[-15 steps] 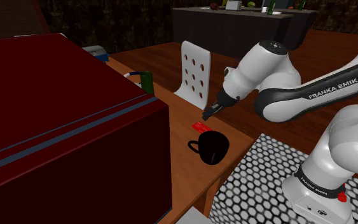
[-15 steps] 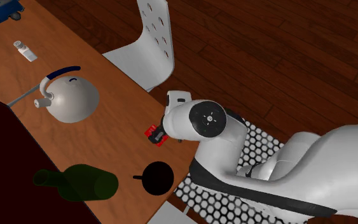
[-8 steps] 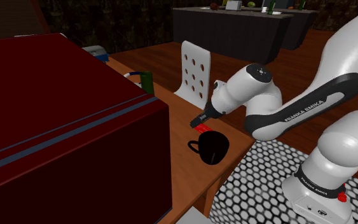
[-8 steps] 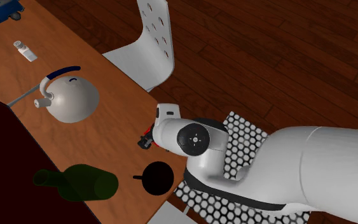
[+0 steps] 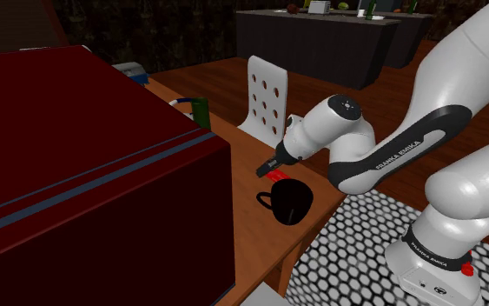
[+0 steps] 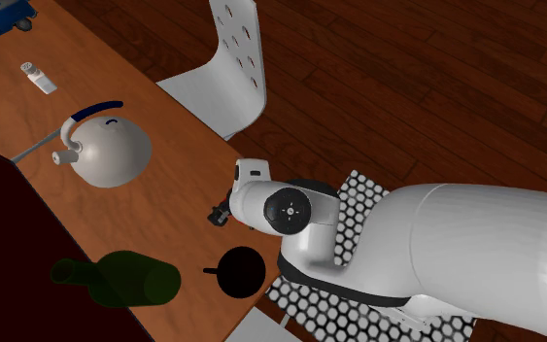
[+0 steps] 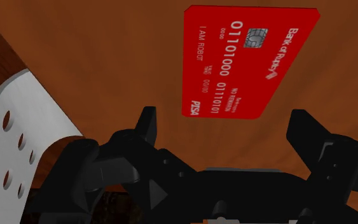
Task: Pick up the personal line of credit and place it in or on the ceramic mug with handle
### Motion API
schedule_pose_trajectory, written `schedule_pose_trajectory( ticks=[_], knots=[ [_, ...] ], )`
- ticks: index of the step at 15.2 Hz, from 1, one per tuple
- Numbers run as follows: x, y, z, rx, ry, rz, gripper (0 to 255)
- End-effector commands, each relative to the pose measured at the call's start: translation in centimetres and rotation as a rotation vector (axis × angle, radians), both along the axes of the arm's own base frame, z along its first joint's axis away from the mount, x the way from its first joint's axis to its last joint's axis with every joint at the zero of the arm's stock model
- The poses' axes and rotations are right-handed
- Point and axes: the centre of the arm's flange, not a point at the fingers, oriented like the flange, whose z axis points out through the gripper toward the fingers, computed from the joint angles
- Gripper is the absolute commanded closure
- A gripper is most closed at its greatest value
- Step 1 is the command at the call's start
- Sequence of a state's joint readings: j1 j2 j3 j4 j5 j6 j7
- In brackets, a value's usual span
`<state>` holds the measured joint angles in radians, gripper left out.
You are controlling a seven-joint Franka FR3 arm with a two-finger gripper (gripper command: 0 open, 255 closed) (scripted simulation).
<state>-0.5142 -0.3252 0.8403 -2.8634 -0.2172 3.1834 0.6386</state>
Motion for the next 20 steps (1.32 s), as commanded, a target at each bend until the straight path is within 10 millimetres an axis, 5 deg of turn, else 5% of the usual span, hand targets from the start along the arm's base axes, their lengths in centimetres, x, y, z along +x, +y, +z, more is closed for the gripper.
schedule_pose_trajectory(
  ticks=[1,3,4,13,20],
  knots=[
    [0.0,0.0,0.0,0.000,0.000,0.000,0],
    [0.0,0.0,0.0,0.000,0.000,0.000,0],
    [0.0,0.0,0.0,0.000,0.000,0.000,255],
    [0.0,0.0,0.0,0.000,0.000,0.000,255],
    [0.0,0.0,3.7,0.000,0.000,0.000,255]
  ],
)
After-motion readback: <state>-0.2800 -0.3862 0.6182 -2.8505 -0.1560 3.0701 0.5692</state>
